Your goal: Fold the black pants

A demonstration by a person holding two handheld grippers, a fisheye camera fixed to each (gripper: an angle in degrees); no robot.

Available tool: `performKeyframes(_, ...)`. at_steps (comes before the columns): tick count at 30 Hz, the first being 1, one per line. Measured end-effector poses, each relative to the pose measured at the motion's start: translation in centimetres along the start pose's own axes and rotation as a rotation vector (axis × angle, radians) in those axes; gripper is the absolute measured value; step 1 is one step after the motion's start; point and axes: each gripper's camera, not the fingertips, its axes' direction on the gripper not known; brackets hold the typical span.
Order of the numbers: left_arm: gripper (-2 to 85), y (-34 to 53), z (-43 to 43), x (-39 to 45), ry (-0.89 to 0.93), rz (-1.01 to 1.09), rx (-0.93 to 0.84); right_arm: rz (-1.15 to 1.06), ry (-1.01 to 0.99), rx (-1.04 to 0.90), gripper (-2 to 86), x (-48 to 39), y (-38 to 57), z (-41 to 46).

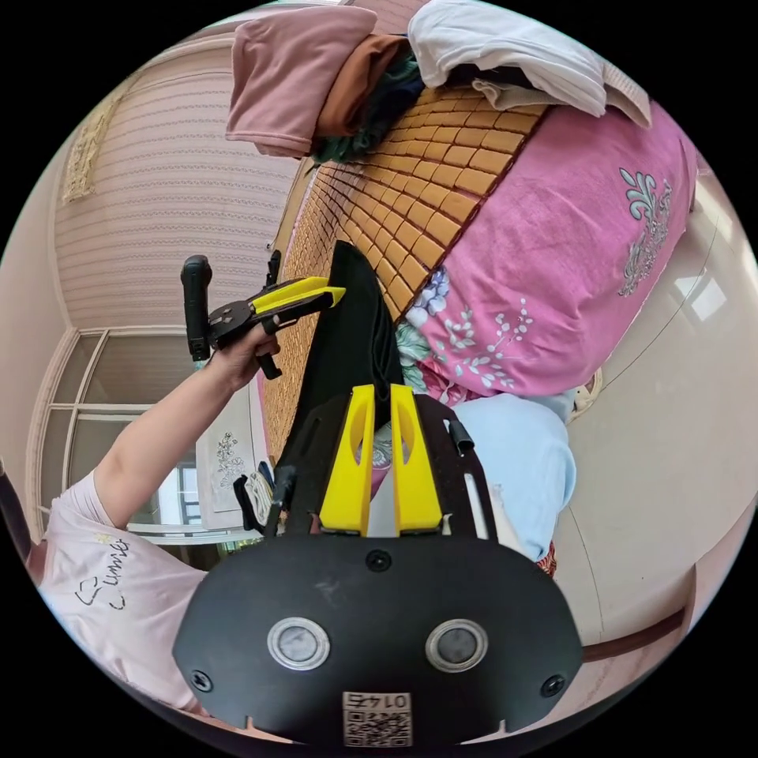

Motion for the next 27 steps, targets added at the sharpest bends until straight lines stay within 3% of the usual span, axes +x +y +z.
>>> performKeyframes(4,1.9,0.1,-0.1,-0.9,0.153,0.007,0.036,0.0,-0.031,-0.01,2.6,0.0,-0.1,0.0)
performKeyframes(9,-0.7,0.7,-2.1,-1.0,0.108,0.033,0.026,0.001,-0.047,0.081,2.3,-0.7,0.9,-1.2)
performKeyframes(17,-1.0,-1.6,-14.6,-1.1,0.263,0.01,0.312,-0.075,-0.046,0.339,2.1,-5.3,2.5,-9.0)
performKeyframes(21,-1.0,-1.2,-22.2,-1.4,0.368,0.032,0.507,-0.287,-0.059,0.485,2.1,-13.0,4.3,-14.6)
performKeyframes(27,-1.0,9.3,-31.9,-6.4,0.363,0.067,0.66,-0.643,-0.122,0.322,2.1,-25.6,6.5,-11.3)
